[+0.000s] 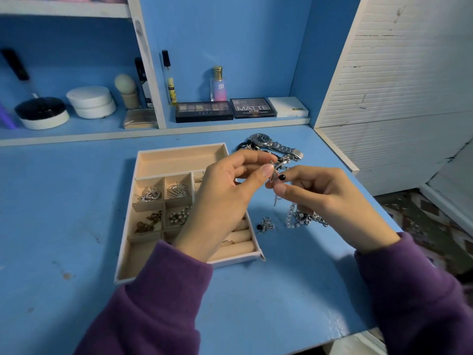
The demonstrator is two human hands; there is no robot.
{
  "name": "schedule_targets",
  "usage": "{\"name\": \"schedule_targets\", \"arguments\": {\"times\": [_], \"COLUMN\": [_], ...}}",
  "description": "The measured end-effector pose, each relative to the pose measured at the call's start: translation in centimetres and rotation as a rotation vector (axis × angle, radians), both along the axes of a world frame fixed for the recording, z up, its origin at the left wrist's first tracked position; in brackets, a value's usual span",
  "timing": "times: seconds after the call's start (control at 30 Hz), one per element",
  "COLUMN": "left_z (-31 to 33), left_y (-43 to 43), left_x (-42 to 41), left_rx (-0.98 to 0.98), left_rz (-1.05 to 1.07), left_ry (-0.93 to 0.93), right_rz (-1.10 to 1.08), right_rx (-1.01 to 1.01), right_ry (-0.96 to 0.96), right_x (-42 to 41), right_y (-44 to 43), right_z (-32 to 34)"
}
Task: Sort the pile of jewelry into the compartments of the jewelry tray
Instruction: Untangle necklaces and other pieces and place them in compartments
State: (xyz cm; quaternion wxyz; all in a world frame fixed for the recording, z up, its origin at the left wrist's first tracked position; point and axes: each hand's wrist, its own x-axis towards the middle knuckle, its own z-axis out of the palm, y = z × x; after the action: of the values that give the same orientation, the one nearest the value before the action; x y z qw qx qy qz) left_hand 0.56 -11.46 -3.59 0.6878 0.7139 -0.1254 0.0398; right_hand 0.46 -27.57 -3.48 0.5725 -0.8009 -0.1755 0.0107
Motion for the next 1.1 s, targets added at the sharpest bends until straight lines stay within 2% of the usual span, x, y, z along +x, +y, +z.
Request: {"name": "schedule_targets", "arguments": {"times": [0.33,0.7,0.97,1.1], "left_z": [0.0,-0.4,-0.3,-0.3], "left_y": [0.2,0.0,0.1,0.0], "left_x": [-0.1,-0.1,0.0,0.0], "left_rx": [0.058,0.124,-0.004,-0.014], "left_rz": [-0.017,0.073,0.007,-0.03], "left_ry": [-0.042,-0.086,-0.041,-0.031], "right_rz": [-0.091,-0.105,0.047,-0.068], "right_rx": [0.061,-0.018,-0.179,-0.08], "right_ry": [-0.041,-0.079,-0.005,0.005], "right_x": [0.1,0.0,-1.0,-0.4], "right_y": [-0.7,-1.0,-0.6,-0.6], "right_z": [0.6,0.9,1.4,0.6]}}
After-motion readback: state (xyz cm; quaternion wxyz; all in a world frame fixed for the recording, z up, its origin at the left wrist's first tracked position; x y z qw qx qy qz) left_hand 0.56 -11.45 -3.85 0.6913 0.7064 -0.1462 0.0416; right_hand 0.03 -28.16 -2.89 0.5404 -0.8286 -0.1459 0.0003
